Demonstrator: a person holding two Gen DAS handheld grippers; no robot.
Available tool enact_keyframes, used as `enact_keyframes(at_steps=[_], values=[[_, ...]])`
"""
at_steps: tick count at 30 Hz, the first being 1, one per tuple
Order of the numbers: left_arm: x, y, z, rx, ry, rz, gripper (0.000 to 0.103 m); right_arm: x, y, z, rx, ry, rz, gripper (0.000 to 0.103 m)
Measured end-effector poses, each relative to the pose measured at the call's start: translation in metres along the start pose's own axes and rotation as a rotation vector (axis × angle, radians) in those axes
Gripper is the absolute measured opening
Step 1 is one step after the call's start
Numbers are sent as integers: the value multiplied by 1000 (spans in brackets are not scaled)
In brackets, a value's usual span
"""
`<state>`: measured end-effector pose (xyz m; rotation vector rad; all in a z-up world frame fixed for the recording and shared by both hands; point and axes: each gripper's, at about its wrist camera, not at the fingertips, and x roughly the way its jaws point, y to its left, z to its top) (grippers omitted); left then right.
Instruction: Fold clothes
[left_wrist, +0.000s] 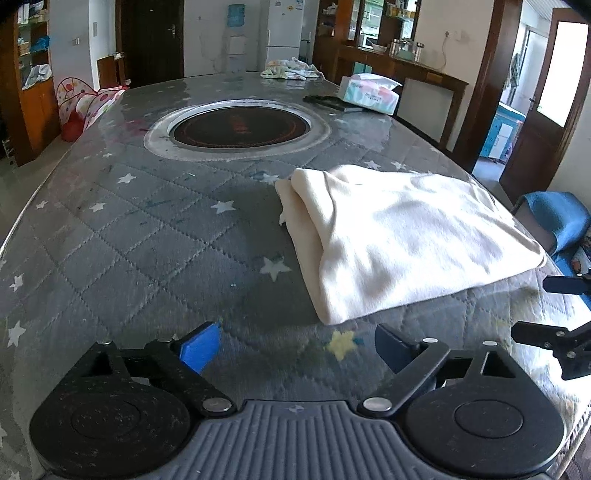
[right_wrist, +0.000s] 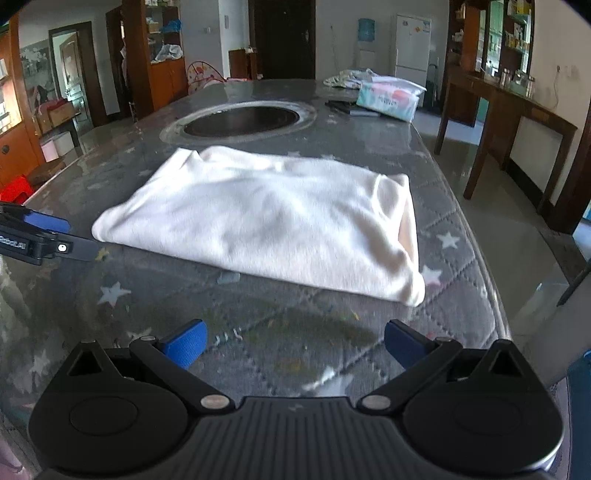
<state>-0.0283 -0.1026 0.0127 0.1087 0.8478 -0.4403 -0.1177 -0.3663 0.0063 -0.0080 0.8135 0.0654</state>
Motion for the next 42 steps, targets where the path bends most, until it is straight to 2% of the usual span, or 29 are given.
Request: enact_keyframes(at_steps=[6,11,18,42], values=[[0,2,-5,18,24,9,97,0,0,-4,16,-10,-11,103],[-1,4,-8,36,41,16,103,0,-1,-5,24,-18,-13,103],[-1,1,-16,95,33,34,103,1,1,-3,20,-2,-19,103],[-2,-1,-22,84,-2,50,103,1,4,-5,29,-14,-39,103]])
